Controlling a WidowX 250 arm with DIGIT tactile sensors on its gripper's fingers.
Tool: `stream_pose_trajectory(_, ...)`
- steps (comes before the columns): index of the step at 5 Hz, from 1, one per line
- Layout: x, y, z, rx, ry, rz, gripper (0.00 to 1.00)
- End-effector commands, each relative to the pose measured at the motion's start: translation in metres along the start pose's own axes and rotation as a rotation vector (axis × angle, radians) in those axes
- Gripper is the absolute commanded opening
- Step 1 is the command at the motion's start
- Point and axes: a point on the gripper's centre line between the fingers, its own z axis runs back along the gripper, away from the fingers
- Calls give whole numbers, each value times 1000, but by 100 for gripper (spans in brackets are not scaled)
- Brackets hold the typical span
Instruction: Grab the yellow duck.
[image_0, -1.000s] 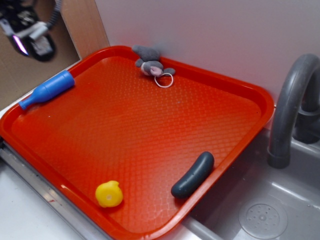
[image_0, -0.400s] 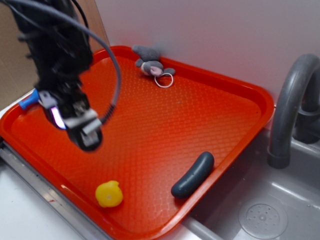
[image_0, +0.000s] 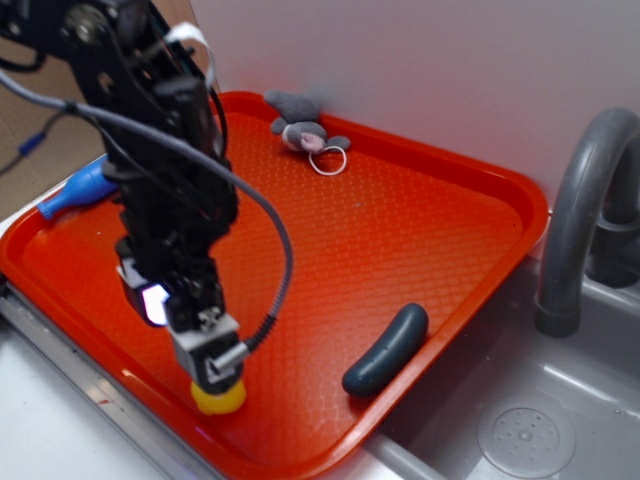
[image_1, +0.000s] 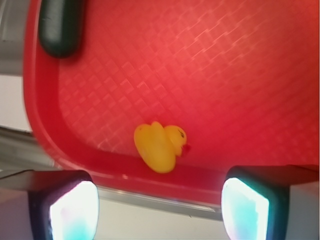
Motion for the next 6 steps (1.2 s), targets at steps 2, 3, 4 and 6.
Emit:
stream_pose_trajectory(2, 9, -16, -42, 60, 110, -21, 100)
stream_pose_trajectory(3, 13, -17, -50, 104, 130, -6, 100)
stream_pose_trajectory(4, 10, -18, -48, 125, 116, -14, 0)
stream_pose_trajectory(6, -2, 5, -16, 54, 10, -52, 0)
